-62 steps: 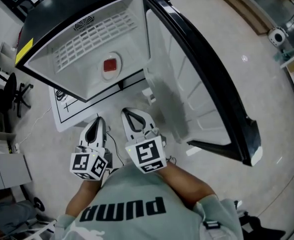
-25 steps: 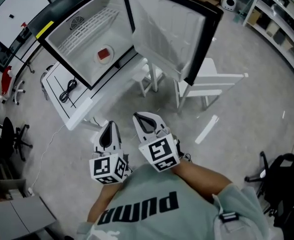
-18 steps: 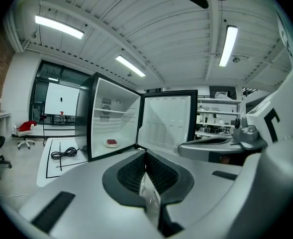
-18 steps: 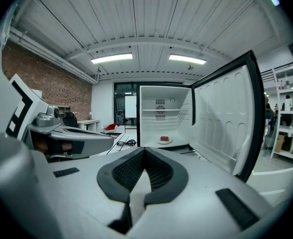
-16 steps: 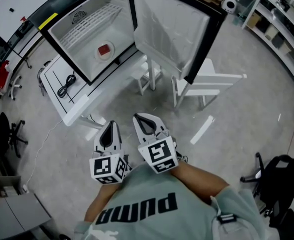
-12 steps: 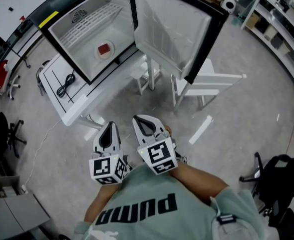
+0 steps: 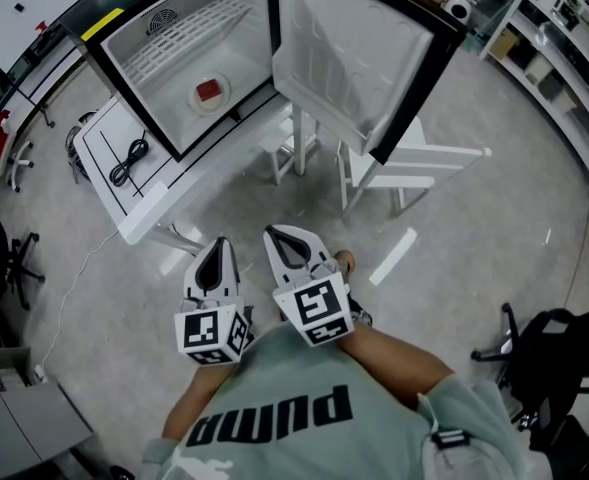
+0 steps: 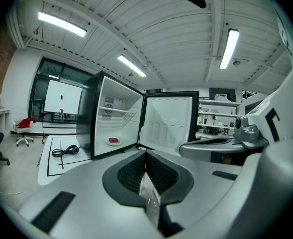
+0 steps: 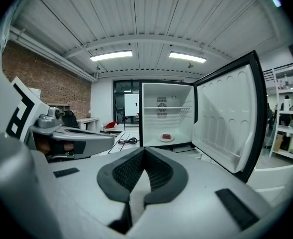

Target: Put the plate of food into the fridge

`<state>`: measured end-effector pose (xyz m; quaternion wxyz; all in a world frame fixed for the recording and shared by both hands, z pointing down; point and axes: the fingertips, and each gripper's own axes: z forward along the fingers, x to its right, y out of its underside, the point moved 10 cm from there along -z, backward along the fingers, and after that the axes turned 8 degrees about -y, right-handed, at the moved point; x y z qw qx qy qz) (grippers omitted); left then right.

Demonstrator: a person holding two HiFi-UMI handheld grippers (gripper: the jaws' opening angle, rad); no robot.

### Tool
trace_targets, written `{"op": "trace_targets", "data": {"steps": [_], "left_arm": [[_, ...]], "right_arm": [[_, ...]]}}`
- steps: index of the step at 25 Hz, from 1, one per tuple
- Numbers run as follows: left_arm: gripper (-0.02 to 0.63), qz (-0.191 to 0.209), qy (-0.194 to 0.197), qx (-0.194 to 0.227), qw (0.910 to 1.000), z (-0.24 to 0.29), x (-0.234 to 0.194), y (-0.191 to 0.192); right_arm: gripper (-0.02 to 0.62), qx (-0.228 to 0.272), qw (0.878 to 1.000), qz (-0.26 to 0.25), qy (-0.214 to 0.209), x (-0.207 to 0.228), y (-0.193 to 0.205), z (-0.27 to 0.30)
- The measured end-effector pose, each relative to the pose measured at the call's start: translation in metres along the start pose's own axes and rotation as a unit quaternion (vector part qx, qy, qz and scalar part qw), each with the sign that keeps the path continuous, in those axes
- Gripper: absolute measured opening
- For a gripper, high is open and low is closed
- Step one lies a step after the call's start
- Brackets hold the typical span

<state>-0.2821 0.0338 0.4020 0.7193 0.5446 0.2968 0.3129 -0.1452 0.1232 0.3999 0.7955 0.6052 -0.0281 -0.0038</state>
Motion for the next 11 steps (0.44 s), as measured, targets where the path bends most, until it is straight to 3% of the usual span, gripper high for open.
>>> {"op": "trace_targets", "data": {"steps": [11], "left_arm": [[0.006, 0.002, 0.010, 0.008, 0.9999, -0.0036, -0.0045, -0.0053]], "right_arm": [[0.005, 0.006, 1.000, -0.002, 0.000, -0.0081, -0.0063, -0.0019]]}}
